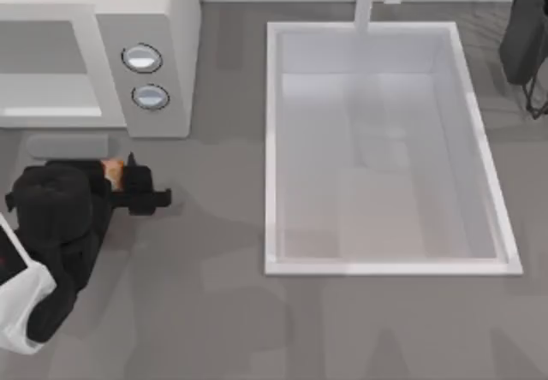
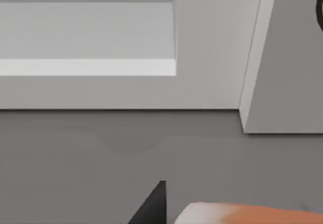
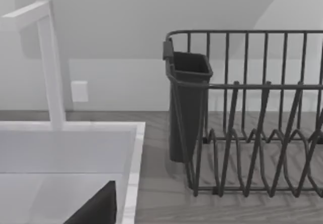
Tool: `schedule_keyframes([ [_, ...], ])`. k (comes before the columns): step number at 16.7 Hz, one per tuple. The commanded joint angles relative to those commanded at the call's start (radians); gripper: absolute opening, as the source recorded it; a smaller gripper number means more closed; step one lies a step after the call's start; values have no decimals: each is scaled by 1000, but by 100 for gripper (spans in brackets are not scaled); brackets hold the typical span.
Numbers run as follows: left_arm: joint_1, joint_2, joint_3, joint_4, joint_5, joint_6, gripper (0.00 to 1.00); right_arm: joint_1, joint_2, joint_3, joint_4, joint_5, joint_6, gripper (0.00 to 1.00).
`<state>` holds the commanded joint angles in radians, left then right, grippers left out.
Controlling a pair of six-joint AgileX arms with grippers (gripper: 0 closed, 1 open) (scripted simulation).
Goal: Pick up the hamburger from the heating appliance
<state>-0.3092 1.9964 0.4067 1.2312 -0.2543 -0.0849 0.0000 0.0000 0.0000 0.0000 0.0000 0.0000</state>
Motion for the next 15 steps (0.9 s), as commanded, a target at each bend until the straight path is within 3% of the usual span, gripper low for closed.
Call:
schedule_keyframes([
  [11,0,0,0,0,0,0,98,0,0,0,0,0,0,100],
  [15,0,0,0,0,0,0,100,0,0,0,0,0,0,100],
])
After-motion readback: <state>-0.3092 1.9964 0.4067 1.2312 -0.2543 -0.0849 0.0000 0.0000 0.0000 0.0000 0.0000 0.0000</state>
